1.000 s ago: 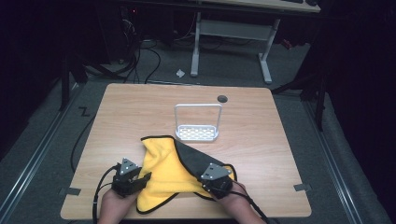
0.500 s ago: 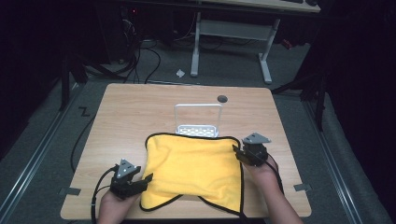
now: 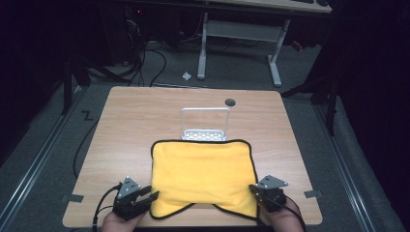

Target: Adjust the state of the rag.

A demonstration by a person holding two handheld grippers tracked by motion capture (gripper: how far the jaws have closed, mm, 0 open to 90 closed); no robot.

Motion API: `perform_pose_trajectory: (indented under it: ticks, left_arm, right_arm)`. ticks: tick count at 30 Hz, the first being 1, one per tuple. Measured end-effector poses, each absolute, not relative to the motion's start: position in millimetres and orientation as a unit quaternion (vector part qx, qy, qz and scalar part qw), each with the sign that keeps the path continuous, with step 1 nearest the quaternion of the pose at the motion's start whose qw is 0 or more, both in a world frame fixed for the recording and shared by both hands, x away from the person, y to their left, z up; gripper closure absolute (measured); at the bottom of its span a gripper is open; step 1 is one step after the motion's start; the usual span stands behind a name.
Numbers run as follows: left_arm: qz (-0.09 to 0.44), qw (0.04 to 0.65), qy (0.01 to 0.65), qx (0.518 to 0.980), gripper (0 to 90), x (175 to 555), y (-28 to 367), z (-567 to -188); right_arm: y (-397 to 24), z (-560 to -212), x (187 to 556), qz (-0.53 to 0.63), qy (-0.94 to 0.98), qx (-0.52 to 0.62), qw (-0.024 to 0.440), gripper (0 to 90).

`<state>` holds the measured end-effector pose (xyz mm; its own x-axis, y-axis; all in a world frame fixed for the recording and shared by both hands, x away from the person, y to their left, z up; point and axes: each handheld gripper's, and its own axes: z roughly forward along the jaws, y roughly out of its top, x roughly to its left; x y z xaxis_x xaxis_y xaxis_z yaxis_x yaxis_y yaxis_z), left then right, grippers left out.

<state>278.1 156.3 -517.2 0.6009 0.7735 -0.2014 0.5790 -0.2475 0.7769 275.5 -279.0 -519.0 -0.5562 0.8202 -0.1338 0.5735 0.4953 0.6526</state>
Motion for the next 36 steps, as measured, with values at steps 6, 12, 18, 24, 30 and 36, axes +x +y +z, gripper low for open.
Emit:
perform_pose_trajectory:
  ticks: [6, 12, 18, 24, 30, 36]
  left_arm:
    - [0.103, 0.424, 0.424, 0.793, 53.8, 284.6, 130.3, -521.6]
    - [0.096, 0.423, 0.389, 0.813, 49.8, 260.9, 89.4, -521.2]
    - [0.128, 0.411, 0.397, 0.811, 43.6, 224.8, 93.8, -509.3]
    - [0.124, 0.387, 0.395, 0.824, 60.5, 220.9, 86.9, -522.0]
    - [0.144, 0.369, 0.376, 0.838, 84.9, 228.3, 91.7, -527.5]
    - [0.151, 0.351, 0.416, 0.825, 85.7, 233.0, 137.5, -525.3]
  right_arm:
    - [-317.0, -520.4, 279.3, 0.276, 0.801, 0.474, 0.239, 90.0]
    - [-318.3, -521.2, 279.2, 0.283, 0.798, 0.476, 0.238, 89.9]
    - [-317.4, -521.9, 278.0, 0.283, 0.797, 0.475, 0.244, 89.9]
    - [-316.5, -521.7, 278.2, 0.282, 0.797, 0.476, 0.243, 89.8]
    - [-312.8, -521.8, 279.1, 0.288, 0.8, 0.471, 0.237, 89.9]
    - [-303.0, -521.5, 272.6, 0.304, 0.809, 0.454, 0.216, 89.6]
